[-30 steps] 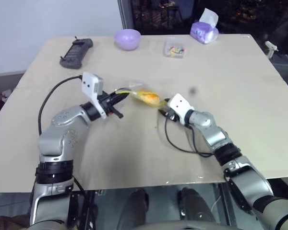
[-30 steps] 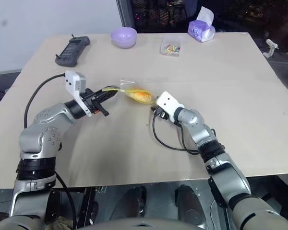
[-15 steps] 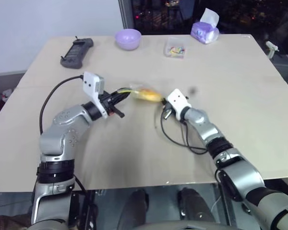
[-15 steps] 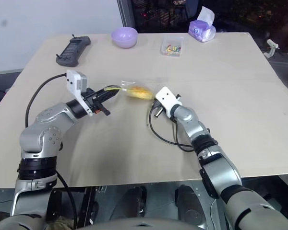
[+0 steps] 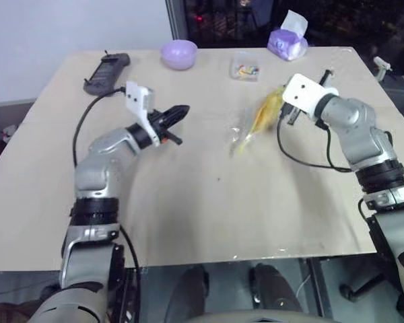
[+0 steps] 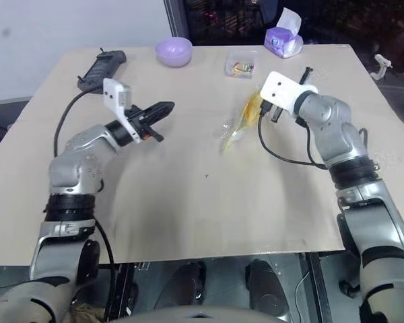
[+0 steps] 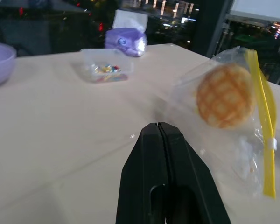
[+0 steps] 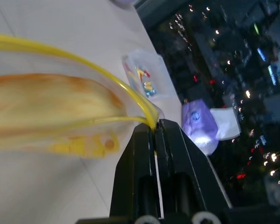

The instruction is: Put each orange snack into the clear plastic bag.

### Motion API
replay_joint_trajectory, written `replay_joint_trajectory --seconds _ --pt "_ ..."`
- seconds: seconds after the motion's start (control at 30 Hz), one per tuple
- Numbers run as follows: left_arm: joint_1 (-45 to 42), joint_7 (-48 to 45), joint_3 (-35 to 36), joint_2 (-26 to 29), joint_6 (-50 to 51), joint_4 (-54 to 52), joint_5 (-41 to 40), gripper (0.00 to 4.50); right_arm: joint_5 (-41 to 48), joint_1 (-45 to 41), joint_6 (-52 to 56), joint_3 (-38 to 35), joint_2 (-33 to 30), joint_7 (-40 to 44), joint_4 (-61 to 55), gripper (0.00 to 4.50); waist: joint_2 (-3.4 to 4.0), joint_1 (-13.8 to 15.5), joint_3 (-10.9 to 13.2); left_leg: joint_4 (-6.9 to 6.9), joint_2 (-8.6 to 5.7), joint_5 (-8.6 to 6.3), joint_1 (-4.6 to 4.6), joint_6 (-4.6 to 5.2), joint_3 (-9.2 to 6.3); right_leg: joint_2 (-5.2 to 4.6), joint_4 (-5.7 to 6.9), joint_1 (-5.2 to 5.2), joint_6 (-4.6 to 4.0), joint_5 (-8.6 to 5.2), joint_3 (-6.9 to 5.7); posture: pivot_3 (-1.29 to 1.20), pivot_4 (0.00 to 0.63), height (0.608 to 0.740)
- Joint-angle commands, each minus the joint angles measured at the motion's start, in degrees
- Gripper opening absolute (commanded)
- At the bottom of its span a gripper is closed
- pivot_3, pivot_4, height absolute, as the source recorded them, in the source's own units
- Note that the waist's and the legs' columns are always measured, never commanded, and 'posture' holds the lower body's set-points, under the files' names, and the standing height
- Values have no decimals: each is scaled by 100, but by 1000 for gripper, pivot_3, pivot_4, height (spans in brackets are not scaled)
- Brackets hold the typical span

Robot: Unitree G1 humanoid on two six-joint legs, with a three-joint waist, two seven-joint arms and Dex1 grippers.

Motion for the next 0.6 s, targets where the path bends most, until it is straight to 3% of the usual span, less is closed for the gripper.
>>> replay_joint_trajectory --seconds 0.03,0.1,0.13,0.27,0.37,0.6 --pt "261 -238 -66 24 -126 -293 17 0 -64 459 484 104 -45 356 -709 12 0 1 0 0 0 0 -2 0 0 0 0 -1 0 0 0 0 150 740" --pt "589 -324 -153 28 47 -707 -76 0 -62 628 768 118 -63 561 -1028 12 1 0 1 0 -2 1 -11 -2 1 -4 -2 -8 0 0 1 0 150 740" --pt "733 -321 -195 22 155 -922 -121 537 -48 668 893 123 -74 660 -1153 0 1 -2 1 0 -5 1 -16 -2 5 -8 1 -17 0 0 5 0 150 740" --pt "1318 -331 -812 134 263 -1919 206 1562 40 674 1416 104 -89 1052 -1467 0 1 -3 1 37 -4 11 -94 -18 -1 -4 30 -93 1 2 2 0 150 740" --pt "1410 -109 -1196 130 247 -2225 637 2464 53 645 1631 93 -76 1154 -1588 0 2 66 0 38 -5 9 -90 -14 -2 -5 35 -91 1 2 2 0 150 740" --pt "1099 1046 -2029 -283 342 -2069 2024 2464 127 580 1942 82 -37 1278 -1810 0 2 136 0 49 -8 -1 -91 2 -3 -4 40 -90 1 2 0 0 150 740"
